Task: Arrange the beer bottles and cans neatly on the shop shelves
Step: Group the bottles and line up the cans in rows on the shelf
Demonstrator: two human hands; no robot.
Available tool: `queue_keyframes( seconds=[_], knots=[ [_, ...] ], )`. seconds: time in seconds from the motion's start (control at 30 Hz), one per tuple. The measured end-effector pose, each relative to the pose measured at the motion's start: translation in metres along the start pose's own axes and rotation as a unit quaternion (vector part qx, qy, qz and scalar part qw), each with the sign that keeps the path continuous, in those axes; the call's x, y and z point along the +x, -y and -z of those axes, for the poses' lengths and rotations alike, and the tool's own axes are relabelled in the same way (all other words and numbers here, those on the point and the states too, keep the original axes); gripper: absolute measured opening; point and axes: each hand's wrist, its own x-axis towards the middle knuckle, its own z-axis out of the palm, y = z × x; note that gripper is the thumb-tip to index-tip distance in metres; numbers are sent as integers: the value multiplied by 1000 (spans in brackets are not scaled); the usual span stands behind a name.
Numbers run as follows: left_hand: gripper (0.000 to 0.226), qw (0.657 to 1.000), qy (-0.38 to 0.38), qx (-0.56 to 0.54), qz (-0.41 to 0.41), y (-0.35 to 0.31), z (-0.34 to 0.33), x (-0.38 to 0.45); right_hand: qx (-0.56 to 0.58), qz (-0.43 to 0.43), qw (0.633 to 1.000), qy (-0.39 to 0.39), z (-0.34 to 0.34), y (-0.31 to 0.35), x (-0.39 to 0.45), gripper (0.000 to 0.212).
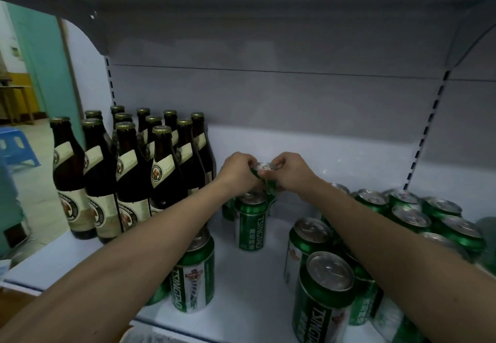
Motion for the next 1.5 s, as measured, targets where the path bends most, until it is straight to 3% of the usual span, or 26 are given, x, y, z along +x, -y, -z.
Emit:
queue_keyframes(
  seconds=[0.2,0.37,0.43,0.67,0.73,0.83,0.93,1.13,1.23,1.4,1.5],
  knots=[
    [15,1000,-9,7,4,5,-9,-1,8,-38,999,16,-10,-13,-2,39],
    [27,999,-15,31,-6,9,-13,0,26,-41,998,29,-11,-19,-3,28],
    [30,999,-15,39,-10,9,-15,-2,21,-37,999,30,-10,-21,-4,34],
    [36,994,46,90,-47,-3,8,-1,-125,-8,991,51,-1,-5,-8,32],
    [35,993,48,84,-70,-13,26,-2,-165,19,986,21,8,12,-10,28],
    [29,993,34,34,-105,-23,50,-17,-118,36,992,-5,19,39,-18,21],
    [23,993,9,-2,-121,-19,68,-39,-70,55,996,22,18,64,-38,8],
    [15,989,-36,-80,-115,4,109,-92,-7,102,986,133,-7,114,-88,13],
    [16,989,-64,-96,-94,27,122,-122,-57,143,971,181,-27,127,-104,8],
    [12,986,-103,-128,-38,74,128,-158,-184,178,939,229,-64,129,-117,24],
    [15,987,-56,-150,3,96,129,-173,-224,182,927,241,-83,126,-122,35]
  ],
)
